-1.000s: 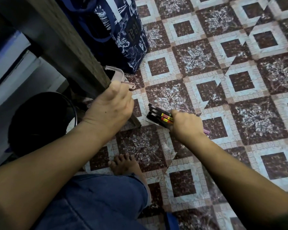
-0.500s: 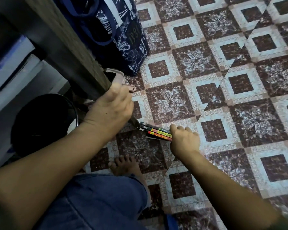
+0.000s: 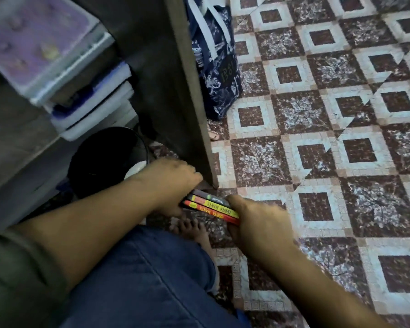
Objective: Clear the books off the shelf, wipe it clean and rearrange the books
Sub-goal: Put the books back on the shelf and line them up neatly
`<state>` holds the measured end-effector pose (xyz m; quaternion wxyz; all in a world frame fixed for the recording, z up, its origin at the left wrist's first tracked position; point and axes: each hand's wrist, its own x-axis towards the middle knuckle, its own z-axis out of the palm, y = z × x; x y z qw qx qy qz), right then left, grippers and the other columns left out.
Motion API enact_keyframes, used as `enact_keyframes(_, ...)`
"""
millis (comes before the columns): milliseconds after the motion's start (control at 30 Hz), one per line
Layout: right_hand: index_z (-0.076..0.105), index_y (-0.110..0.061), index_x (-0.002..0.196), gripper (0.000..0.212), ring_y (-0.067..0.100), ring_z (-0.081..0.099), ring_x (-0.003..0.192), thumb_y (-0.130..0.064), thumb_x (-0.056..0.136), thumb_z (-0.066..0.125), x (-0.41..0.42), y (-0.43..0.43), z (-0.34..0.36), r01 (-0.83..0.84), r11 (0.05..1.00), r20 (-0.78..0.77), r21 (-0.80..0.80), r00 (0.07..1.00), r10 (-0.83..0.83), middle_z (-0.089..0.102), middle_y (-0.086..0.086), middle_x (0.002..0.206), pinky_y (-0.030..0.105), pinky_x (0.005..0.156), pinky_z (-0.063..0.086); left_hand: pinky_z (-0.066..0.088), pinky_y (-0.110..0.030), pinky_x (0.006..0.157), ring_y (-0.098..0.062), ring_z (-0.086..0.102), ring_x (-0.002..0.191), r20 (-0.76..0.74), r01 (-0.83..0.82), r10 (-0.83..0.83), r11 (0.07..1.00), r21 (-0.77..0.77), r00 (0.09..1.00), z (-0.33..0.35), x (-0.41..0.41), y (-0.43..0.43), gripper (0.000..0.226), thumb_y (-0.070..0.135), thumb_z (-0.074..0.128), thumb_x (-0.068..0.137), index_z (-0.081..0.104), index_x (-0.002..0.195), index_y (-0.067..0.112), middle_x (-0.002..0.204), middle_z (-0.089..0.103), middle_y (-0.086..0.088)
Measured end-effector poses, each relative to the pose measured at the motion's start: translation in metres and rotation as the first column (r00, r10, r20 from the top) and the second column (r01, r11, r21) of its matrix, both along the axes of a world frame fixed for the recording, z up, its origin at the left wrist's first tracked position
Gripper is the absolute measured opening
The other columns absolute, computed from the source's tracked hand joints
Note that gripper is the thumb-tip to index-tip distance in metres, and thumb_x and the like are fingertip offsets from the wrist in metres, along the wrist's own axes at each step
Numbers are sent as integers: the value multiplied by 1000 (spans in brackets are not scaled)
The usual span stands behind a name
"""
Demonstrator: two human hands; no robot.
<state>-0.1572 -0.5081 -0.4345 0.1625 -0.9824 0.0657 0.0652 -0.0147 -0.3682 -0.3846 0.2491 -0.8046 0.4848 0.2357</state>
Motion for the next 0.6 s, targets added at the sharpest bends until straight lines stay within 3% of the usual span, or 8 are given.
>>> enact_keyframes(100, 50, -33, 112, 31, 16, 63, 76, -46, 86, 61, 11, 22, 29, -71, 997, 57, 41, 996, 69, 65, -8, 88, 28, 64, 46, 45, -32, 83, -22, 58, 108, 37, -124, 130, 984, -130, 991, 31, -10, 27, 31, 39, 59, 86, 53, 115, 30, 118, 59, 4)
enact_keyframes(233, 65, -30, 103, 44, 17, 63, 66, -43, 64, 78, 30, 49, 70, -183, 982, 223, -37, 957, 187, 66, -9, 80, 27, 55, 43, 48, -33, 88, -18, 59, 112, 124, -302, 340, 920, -250, 932, 81, -21, 98, 41, 39, 62, 82, 54, 122, 32, 122, 61, 9)
enact_keyframes(300, 66, -30, 105, 43, 20, 64, 70, -40, 63, 75, 41, 67, 99, -281, 959, 306, -47, 910, 281, 67, -8, 84, 27, 53, 43, 53, -35, 78, -21, 66, 100, 185, -344, 425, 871, -350, 886, 113, -31, 142, 43, 32, 70, 74, 61, 116, 34, 110, 69, 7)
enact_keyframes(367, 65, -31, 109, 44, 23, 65, 77, -39, 66, 73, 57, 92, 134, -395, 918, 376, -43, 845, 381, 67, -7, 90, 29, 54, 44, 56, -37, 63, -29, 71, 77, 267, -409, 555, 796, -446, 788, 142, -43, 186, 46, 23, 79, 64, 69, 108, 31, 90, 74, -2)
enact_keyframes(433, 59, -30, 114, 39, 26, 63, 90, -32, 76, 68, 78, 125, 170, -486, 869, 398, -91, 782, 479, 64, -6, 99, 32, 58, 40, 57, -40, 59, -33, 70, 70, 323, -469, 675, 711, -523, 663, 165, -51, 223, 44, 21, 82, 62, 72, 104, 27, 83, 73, -9)
enact_keyframes(500, 51, -26, 112, 24, 29, 61, 99, -23, 88, 55, 103, 159, 200, -494, 848, 424, -190, 738, 525, 62, -2, 107, 33, 60, 31, 57, -43, 63, -37, 69, 74, 359, -465, 760, 627, -625, 542, 178, -52, 249, 43, 19, 79, 63, 72, 105, 26, 87, 73, -13)
enact_keyframes(600, 47, -22, 121, 31, 33, 60, 105, -8, 93, 44, 143, 213, 233, -439, 840, 494, -317, 680, 542, 62, 3, 114, 35, 64, 30, 52, -45, 69, -41, 66, 85, 404, -401, 845, 525, -751, 351, 181, -48, 276, 47, 19, 73, 71, 67, 117, 29, 99, 71, -15)
